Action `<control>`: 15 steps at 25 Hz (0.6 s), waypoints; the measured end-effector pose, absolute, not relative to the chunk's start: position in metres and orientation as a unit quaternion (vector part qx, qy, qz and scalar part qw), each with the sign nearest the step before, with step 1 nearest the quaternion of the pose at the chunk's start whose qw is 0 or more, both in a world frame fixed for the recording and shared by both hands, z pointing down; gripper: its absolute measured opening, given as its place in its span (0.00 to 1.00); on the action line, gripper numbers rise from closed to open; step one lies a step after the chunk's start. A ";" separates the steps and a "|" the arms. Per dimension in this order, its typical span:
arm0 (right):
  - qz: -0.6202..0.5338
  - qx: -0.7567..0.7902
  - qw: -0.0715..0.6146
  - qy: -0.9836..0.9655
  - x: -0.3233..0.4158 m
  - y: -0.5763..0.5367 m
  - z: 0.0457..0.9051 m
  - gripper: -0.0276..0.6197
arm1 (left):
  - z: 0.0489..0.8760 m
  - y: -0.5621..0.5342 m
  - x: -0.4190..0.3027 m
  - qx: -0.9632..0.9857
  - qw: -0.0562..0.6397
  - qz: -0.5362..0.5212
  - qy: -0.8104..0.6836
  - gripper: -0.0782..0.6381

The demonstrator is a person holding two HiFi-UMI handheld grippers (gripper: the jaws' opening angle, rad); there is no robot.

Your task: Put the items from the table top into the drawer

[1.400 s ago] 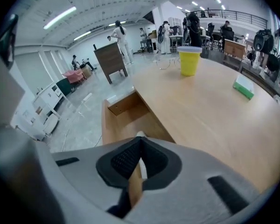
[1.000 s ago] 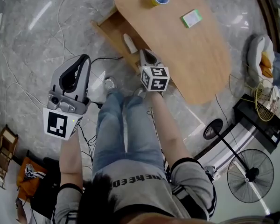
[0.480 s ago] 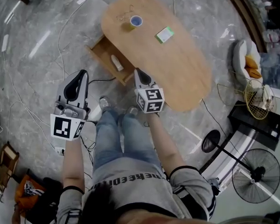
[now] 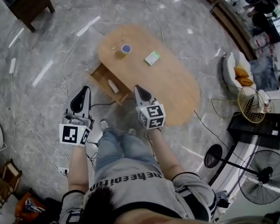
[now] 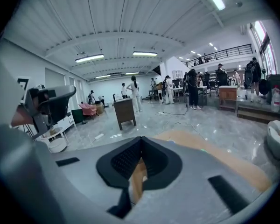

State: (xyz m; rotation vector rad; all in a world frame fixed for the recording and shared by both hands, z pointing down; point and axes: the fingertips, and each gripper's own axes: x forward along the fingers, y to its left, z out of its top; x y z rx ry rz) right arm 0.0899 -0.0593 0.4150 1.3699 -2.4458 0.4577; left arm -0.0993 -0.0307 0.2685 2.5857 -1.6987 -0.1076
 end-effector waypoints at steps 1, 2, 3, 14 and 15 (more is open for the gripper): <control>0.153 0.476 0.147 -0.854 0.091 -0.058 0.406 0.04 | 0.264 -0.029 -0.099 0.833 0.022 -0.035 -0.551 0.13; 0.145 0.474 0.144 -0.857 0.092 -0.056 0.397 0.04 | 0.258 -0.026 -0.098 0.832 0.020 -0.036 -0.553 0.13; 0.138 0.472 0.141 -0.859 0.093 -0.053 0.388 0.04 | 0.252 -0.023 -0.097 0.831 0.017 -0.037 -0.554 0.13; 0.060 0.470 0.084 -0.877 0.107 -0.035 0.284 0.04 | 0.187 0.001 -0.078 0.828 -0.032 -0.051 -0.557 0.13; 0.055 0.471 0.081 -0.877 0.109 -0.033 0.279 0.04 | 0.183 0.003 -0.076 0.828 -0.035 -0.053 -0.558 0.13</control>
